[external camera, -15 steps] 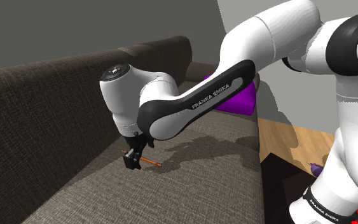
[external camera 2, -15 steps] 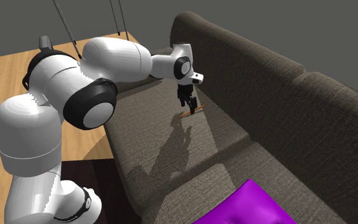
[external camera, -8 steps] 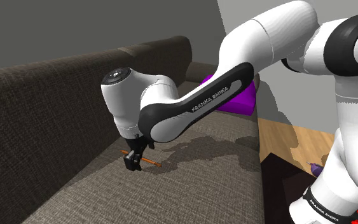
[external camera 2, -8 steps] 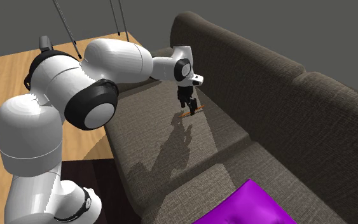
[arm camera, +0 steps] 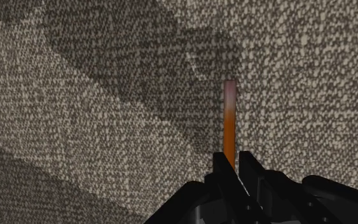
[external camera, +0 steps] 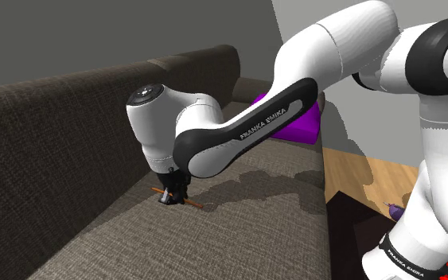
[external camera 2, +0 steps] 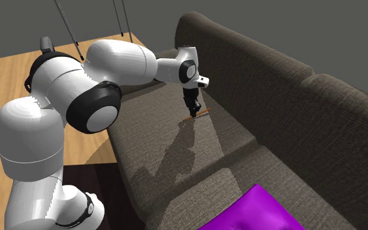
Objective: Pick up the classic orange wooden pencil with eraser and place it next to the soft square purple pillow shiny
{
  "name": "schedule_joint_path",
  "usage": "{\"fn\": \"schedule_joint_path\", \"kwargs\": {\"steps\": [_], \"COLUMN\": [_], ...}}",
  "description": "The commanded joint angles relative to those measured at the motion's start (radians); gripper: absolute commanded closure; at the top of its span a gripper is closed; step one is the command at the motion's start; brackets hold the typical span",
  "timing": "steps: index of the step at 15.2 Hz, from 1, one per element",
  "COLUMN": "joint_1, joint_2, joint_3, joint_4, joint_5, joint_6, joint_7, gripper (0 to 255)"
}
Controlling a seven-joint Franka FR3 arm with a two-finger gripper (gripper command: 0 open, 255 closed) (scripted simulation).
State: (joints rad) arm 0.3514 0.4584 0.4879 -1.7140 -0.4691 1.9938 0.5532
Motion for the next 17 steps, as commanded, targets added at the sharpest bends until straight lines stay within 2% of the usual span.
{"fn": "schedule_joint_path", "kwargs": {"steps": [1,4,17], "joint_1": [0.000,0.000,-0.007], "joint_2": [0.001,0.001,-0.066], "joint_3": [0.000,0.000,0.021], "joint_4": [-0.001,-0.001,0.081], "joint_5": [0.000,0.000,0.050], "joint_6": [0.000,0.000,-0.133], "joint_7": [0.000,0.000,-0.053], "gripper": [255,255,255]}}
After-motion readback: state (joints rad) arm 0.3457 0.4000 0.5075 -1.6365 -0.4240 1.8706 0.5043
